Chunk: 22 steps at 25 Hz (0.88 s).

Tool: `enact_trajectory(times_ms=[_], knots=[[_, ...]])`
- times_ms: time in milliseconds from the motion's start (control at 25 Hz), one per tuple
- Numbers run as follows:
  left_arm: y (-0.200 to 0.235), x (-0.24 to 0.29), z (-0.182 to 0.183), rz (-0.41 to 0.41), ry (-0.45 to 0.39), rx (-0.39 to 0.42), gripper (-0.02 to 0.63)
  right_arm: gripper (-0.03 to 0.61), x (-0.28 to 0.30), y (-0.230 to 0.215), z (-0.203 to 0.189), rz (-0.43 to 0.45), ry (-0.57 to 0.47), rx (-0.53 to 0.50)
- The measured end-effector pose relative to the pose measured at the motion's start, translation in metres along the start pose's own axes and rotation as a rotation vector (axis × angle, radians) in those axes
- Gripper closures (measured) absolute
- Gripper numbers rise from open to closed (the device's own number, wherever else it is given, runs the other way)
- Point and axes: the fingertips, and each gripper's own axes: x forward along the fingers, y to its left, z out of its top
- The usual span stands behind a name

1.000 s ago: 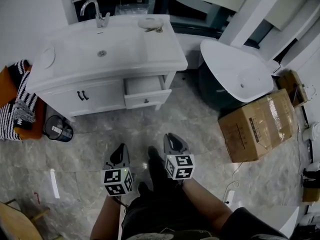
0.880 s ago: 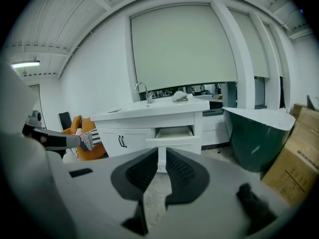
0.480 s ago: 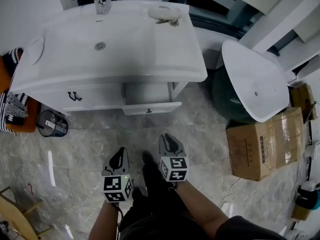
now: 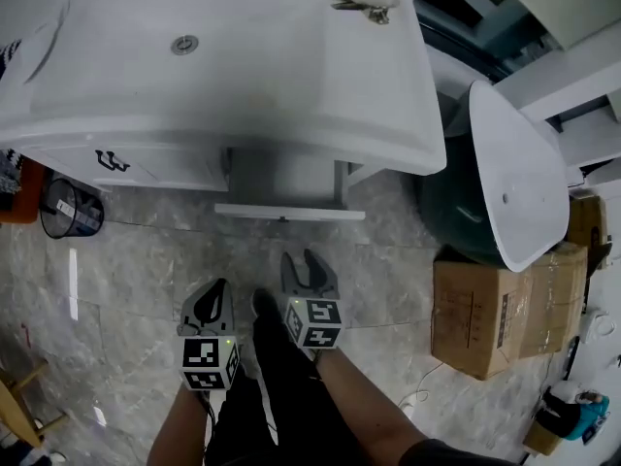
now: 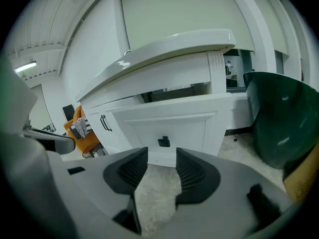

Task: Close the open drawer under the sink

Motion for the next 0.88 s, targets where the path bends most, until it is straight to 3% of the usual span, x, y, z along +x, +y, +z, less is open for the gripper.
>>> enact_trajectory(times_ms=[240,720,880], knots=[[0.022,0.042,-0.01,0.047,0.011,-0.027,0.598,0.405,0.051,0.0,-0.009,0.044,0.016,-0.022],[0.043,0.089,0.001,0.051,-0.007,0.018,0.598,0.423,0.096,-0.004,-0.003,-0.067,0.006,-0.129],[0.044,0.095,0.002,0.042,-0.008,0.023,0.598,0.439,0.099,-0.004,0.002,-0.065,-0.009,-0.129]])
